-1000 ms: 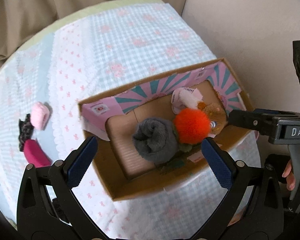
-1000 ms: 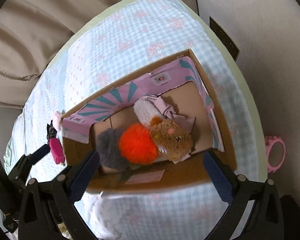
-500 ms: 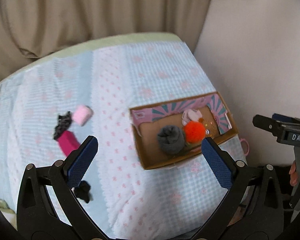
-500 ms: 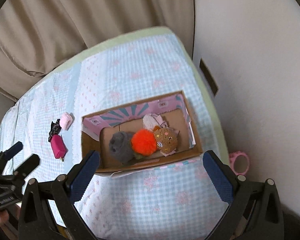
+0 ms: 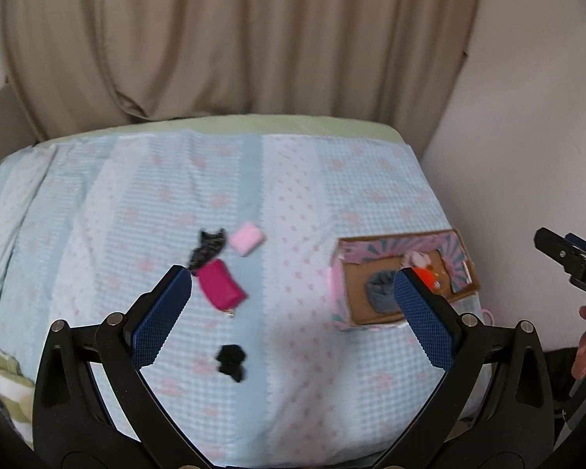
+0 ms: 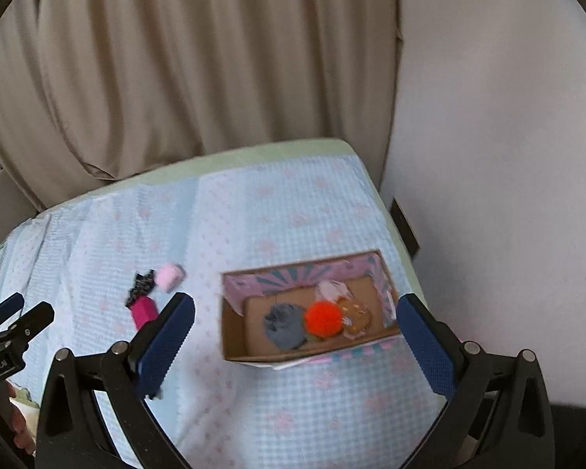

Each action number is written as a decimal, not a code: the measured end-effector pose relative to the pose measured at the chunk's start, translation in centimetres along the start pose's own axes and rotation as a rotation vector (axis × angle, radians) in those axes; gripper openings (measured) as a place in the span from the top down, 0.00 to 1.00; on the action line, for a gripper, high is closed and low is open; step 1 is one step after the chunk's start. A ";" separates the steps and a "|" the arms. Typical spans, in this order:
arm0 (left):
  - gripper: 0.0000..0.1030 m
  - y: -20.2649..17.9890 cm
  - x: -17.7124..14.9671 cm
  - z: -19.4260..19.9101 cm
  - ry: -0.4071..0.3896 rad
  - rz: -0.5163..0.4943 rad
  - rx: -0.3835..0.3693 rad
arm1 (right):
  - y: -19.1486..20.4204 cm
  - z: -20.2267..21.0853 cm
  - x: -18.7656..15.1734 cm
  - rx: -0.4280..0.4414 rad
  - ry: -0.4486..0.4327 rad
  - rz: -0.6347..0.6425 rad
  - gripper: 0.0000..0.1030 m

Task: Organize soft objects
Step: 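Withdraw both tools from the box toward the pink pouch and scrunchie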

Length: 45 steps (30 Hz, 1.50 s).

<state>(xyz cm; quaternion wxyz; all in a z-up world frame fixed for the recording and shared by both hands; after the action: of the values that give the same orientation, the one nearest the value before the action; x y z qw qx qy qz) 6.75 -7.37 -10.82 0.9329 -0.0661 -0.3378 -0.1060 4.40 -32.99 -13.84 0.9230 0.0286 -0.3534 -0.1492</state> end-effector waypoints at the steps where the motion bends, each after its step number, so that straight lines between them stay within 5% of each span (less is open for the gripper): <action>1: 0.00 1.0 0.0 0.6 -0.009 0.007 0.008 | 0.9 0.3 0.0 0.016 -0.013 -0.001 0.00; 9: 0.00 8.0 0.5 2.0 -0.029 0.050 0.038 | 7.3 0.7 -0.6 0.075 -0.064 0.014 0.00; 17: 0.00 13.6 0.3 -1.9 0.055 0.069 0.024 | 13.7 -3.0 -3.3 0.101 0.026 0.063 0.00; 28: 0.00 19.7 -1.2 -12.2 0.264 0.110 -0.051 | 20.0 -11.8 -9.6 0.118 0.259 0.054 0.00; 45: 0.01 22.0 -4.7 -31.7 0.555 0.163 -0.154 | 25.7 -25.3 -20.8 0.051 0.530 0.029 0.03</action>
<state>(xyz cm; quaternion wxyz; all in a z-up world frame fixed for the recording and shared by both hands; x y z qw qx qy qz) 28.08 8.43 -39.21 0.9873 -0.1320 -0.0541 -0.0703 13.00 -3.62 -42.13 0.9844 0.0849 -0.1035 -0.1145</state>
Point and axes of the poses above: each gripper's, at about its wrist camera, not at the fingertips, and z roughly against the way its jaws point, y to its left, x to its top, the point moved 1 cm from there along -z, roughly the way its jaws point, and after that the axes turned 4 degrees about -z, right-handed, at the moved point
